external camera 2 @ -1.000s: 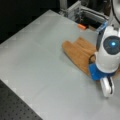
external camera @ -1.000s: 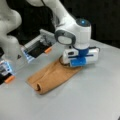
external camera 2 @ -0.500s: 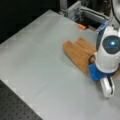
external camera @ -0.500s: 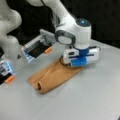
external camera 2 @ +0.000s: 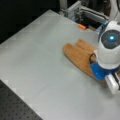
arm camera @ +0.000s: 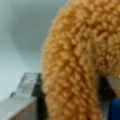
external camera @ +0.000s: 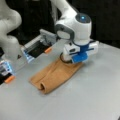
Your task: Folding a towel twice
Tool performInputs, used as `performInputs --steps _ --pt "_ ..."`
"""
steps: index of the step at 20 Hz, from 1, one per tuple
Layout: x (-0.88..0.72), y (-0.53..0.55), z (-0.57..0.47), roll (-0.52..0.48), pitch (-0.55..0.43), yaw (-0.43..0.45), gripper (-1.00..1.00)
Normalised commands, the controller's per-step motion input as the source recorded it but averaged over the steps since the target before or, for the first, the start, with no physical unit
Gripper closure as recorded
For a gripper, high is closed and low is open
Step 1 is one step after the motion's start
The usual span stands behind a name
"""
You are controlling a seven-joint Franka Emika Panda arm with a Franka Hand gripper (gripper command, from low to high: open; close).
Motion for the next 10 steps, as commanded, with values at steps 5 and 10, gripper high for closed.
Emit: performInputs --steps 5,10 --pt "0.04 -0.14 0.28 -0.012 0.294 0.038 1.0" --pt "0.07 -0.14 0.23 -0.048 0.346 0.032 1.0"
